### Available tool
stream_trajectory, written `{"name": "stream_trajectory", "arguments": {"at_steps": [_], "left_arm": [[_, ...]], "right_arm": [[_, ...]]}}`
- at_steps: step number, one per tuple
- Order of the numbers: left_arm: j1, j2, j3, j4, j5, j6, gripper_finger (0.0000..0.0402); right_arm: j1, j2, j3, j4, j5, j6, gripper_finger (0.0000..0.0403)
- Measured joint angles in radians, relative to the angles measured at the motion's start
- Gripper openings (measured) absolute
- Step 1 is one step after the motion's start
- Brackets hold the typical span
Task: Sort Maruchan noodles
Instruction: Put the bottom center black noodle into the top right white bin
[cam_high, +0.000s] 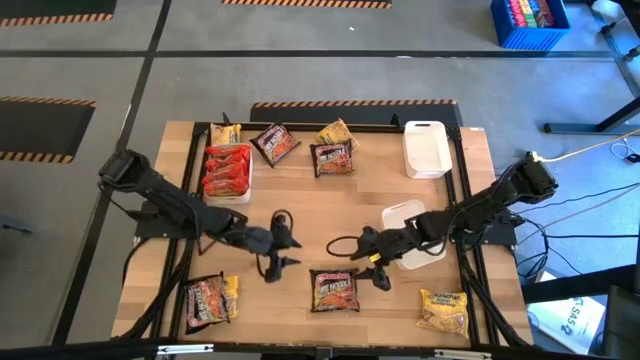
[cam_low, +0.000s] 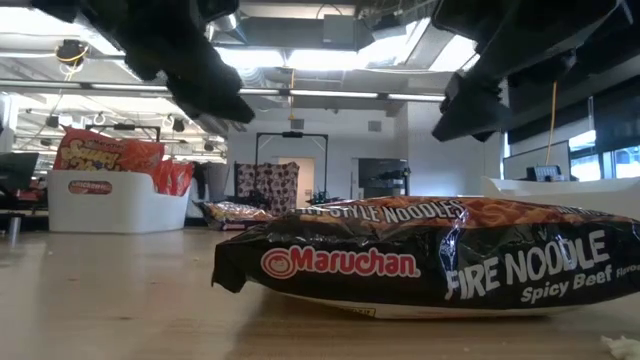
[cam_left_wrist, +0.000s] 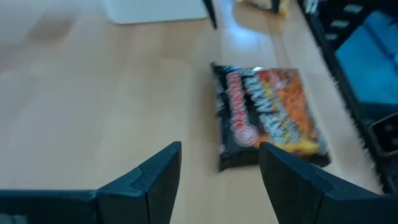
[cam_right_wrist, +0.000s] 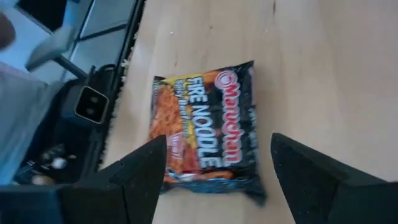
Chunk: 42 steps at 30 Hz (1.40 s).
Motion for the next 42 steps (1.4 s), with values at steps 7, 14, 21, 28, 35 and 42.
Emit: {"name": "stream_trajectory", "arguments": {"at_steps": [7, 14, 21, 28, 35, 42], "left_arm": [[-0.042, 0.143, 0.001, 0.145, 0.012, -0.034, 0.0208], [-0.063, 0.239, 0.001, 0.183, 0.013, -0.117, 0.0208], [-0.074, 0.319, 0.002, 0.252, 0.016, -0.163, 0.0208], [-0.076, 0.376, 0.003, 0.32, 0.033, -0.169, 0.0208], [-0.076, 0.421, 0.003, 0.353, 0.062, -0.203, 0.0208], [-0.073, 0.44, 0.003, 0.393, 0.058, -0.213, 0.0208]], "right_arm": [[0.07, 0.065, 0.0, 0.007, -0.031, 0.302, 0.0269], [0.124, 0.151, 0.0, 0.018, -0.053, 0.568, 0.0269], [0.134, 0.237, -0.001, 0.135, -0.025, 0.678, 0.0269], [0.133, 0.263, 0.0, 0.165, 0.03, 0.711, 0.0269], [0.109, 0.263, 0.0, 0.154, 0.089, 0.71, 0.0269], [0.085, 0.263, 0.0, 0.161, 0.129, 0.702, 0.0269]]}}
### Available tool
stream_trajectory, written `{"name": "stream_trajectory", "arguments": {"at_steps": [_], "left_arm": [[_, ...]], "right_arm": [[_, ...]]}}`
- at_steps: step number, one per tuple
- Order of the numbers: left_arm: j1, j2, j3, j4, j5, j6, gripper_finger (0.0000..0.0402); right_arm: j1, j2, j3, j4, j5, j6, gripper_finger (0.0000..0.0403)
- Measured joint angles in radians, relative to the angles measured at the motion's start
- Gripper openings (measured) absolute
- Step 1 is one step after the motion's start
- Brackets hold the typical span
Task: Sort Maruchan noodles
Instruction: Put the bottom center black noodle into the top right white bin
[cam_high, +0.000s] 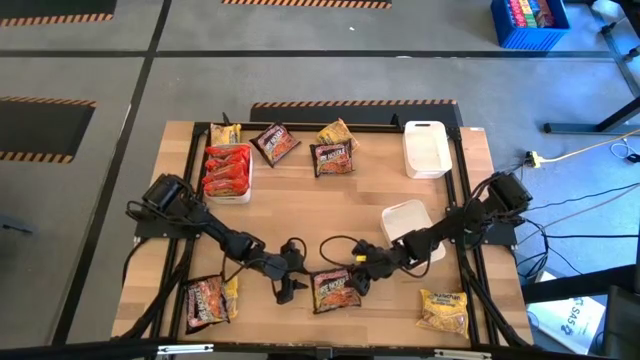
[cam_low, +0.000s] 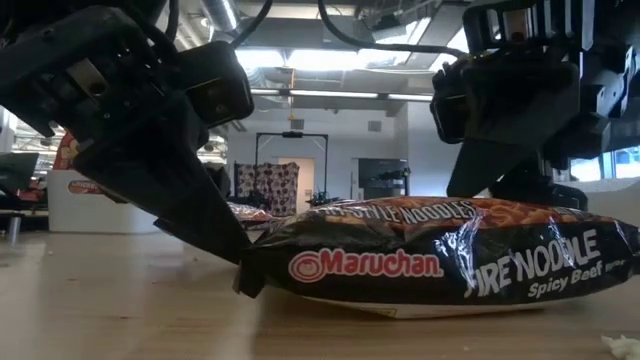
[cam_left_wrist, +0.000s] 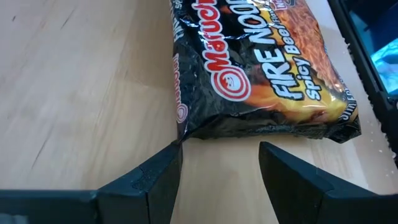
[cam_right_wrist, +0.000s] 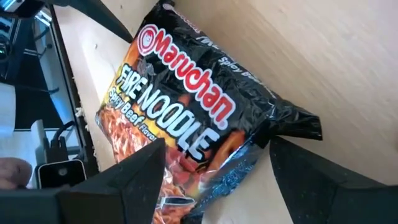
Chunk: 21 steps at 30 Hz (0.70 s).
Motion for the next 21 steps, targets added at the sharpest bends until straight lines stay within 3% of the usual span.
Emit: {"name": "stream_trajectory", "arguments": {"at_steps": [9, 18, 21], "left_arm": [[0.024, 0.002, 0.001, 0.0, -0.004, -0.008, 0.0208], [0.035, 0.003, 0.033, -0.01, -0.046, 0.024, 0.0208], [0.035, 0.003, 0.033, -0.01, -0.053, 0.025, 0.0208]], "right_arm": [[-0.001, 0.024, 0.0, -0.012, 0.044, 0.006, 0.0269], [-0.032, 0.108, -0.001, 0.21, 0.002, -0.044, 0.0269], [-0.032, 0.111, -0.002, 0.284, 0.036, -0.095, 0.0269]]}}
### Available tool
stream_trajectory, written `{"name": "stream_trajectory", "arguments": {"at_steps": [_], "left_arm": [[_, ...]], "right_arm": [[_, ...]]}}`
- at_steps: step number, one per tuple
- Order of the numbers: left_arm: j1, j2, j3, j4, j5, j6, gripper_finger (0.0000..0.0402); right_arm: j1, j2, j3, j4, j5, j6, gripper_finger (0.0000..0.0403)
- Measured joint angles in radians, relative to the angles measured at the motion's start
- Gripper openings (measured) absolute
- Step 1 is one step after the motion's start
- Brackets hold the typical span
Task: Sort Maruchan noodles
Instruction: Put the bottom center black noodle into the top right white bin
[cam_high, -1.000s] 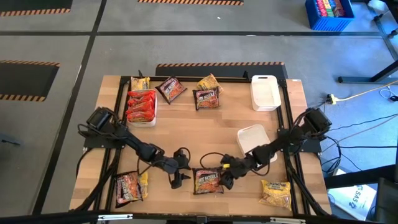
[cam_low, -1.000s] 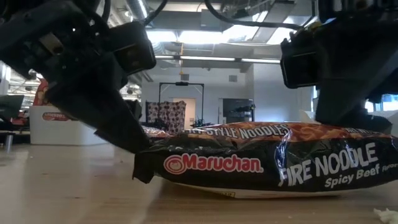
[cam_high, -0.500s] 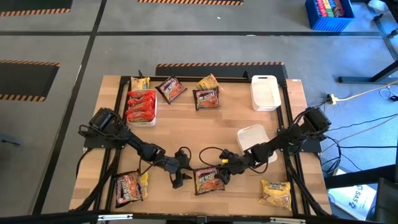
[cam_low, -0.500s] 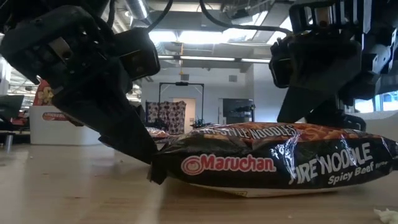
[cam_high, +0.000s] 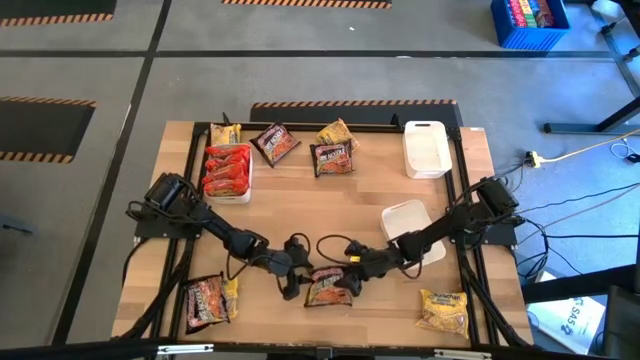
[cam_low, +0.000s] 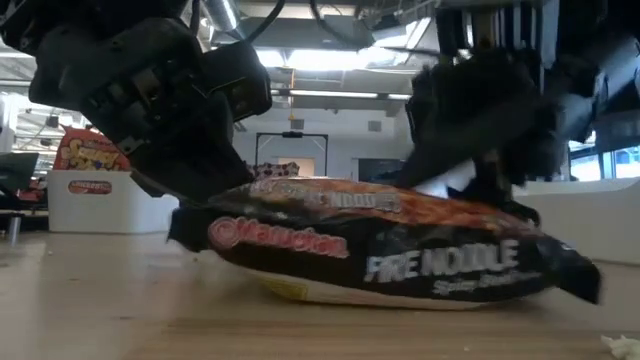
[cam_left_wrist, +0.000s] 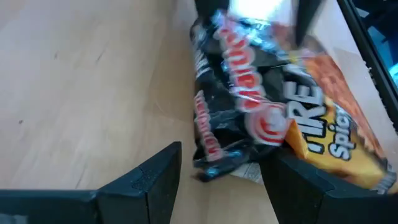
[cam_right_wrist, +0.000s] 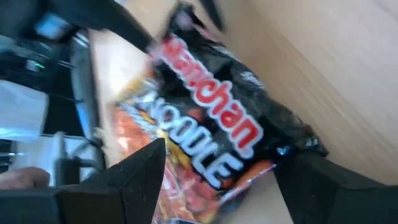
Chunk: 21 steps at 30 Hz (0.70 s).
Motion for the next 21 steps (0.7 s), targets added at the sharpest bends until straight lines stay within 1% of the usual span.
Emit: {"name": "stream_trajectory", "arguments": {"at_steps": [4, 9, 11, 15, 18, 21], "left_arm": [[-0.002, 0.0, 0.0, 0.004, -0.002, 0.002, 0.0208], [-0.002, -0.001, 0.0, 0.033, 0.0, 0.026, 0.0208], [-0.005, -0.001, 0.0, 0.061, -0.002, 0.042, 0.0208], [-0.005, -0.004, 0.002, 0.141, -0.009, 0.09, 0.0208], [-0.004, -0.011, 0.002, 0.144, -0.022, 0.106, 0.0208], [-0.004, -0.011, 0.002, 0.137, -0.03, 0.106, 0.0208]], "right_arm": [[0.002, -0.001, 0.0, 0.112, 0.046, -0.106, 0.0269], [0.001, -0.002, 0.001, 0.223, 0.052, -0.22, 0.0269], [0.001, -0.003, 0.001, 0.214, 0.052, -0.23, 0.0269], [0.001, -0.003, 0.001, 0.131, 0.045, -0.24, 0.0269], [0.002, -0.003, 0.001, 0.097, 0.049, -0.241, 0.0269], [0.002, -0.003, 0.001, 0.115, 0.046, -0.264, 0.026]]}}
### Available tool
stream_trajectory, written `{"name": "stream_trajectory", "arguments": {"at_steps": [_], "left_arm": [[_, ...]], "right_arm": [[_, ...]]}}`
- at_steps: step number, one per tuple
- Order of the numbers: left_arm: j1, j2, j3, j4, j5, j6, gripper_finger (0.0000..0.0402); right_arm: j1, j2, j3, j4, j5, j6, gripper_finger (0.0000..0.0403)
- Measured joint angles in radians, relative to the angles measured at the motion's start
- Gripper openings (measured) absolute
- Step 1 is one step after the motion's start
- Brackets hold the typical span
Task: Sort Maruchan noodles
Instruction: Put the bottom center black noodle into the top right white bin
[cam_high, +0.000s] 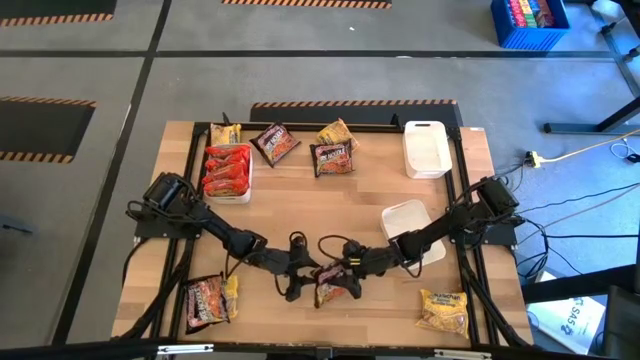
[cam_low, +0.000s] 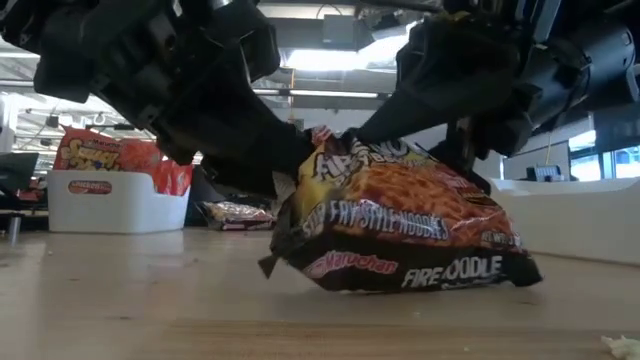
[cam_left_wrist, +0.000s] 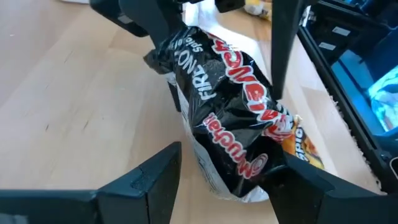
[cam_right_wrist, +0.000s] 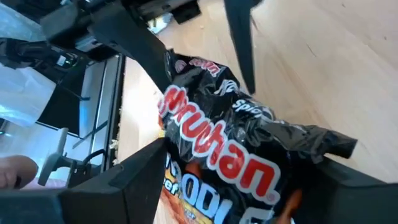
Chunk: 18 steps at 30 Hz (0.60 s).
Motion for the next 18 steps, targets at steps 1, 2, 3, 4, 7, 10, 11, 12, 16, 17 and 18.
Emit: {"name": "stream_trajectory", "arguments": {"at_steps": [1, 2, 3, 4, 7, 10, 11, 12, 16, 17, 18], "left_arm": [[0.0, 0.0, 0.0, 0.0, 0.0, 0.0, 0.0208], [0.0, 0.0, 0.0, -0.003, 0.001, 0.0, 0.0208], [-0.001, 0.0, 0.0, -0.006, 0.004, 0.0, 0.0208], [-0.001, 0.0, 0.0, -0.006, 0.005, 0.0, 0.0208], [-0.001, -0.026, -0.001, -0.026, 0.013, 0.001, 0.0208], [-0.006, -0.07, -0.001, -0.095, 0.009, 0.002, 0.0208], [-0.01, -0.093, -0.001, -0.129, 0.003, 0.002, 0.0208], [-0.012, -0.114, -0.001, -0.157, 0.002, 0.002, 0.0208], [-0.028, -0.198, -0.001, -0.294, -0.021, -0.001, 0.0208], [-0.033, -0.216, -0.001, -0.312, -0.031, -0.001, 0.0208], [-0.038, -0.235, 0.0, -0.338, -0.043, -0.001, 0.0208]], "right_arm": [[0.0, 0.0, 0.0, 0.007, 0.0, -0.012, 0.0253], [0.0, 0.0, 0.0, 0.014, 0.0, -0.025, 0.0243], [0.0, 0.0, 0.0, 0.024, 0.0, -0.038, 0.0231], [0.0, 0.0, 0.0, 0.032, 0.0, -0.051, 0.0218], [0.0, 0.0, 0.0, 0.038, 0.0, -0.086, 0.0171], [0.001, 0.0, 0.0, 0.042, -0.003, -0.113, 0.0125], [0.001, 0.0, 0.001, 0.044, -0.004, -0.125, 0.0111], [0.001, -0.001, 0.002, 0.046, -0.008, -0.139, 0.0099], [0.001, -0.002, 0.002, 0.052, -0.018, -0.19, 0.0086], [0.001, -0.002, 0.002, 0.054, -0.018, -0.203, 0.0086], [0.001, -0.006, 0.002, 0.052, -0.016, -0.22, 0.0087]]}}
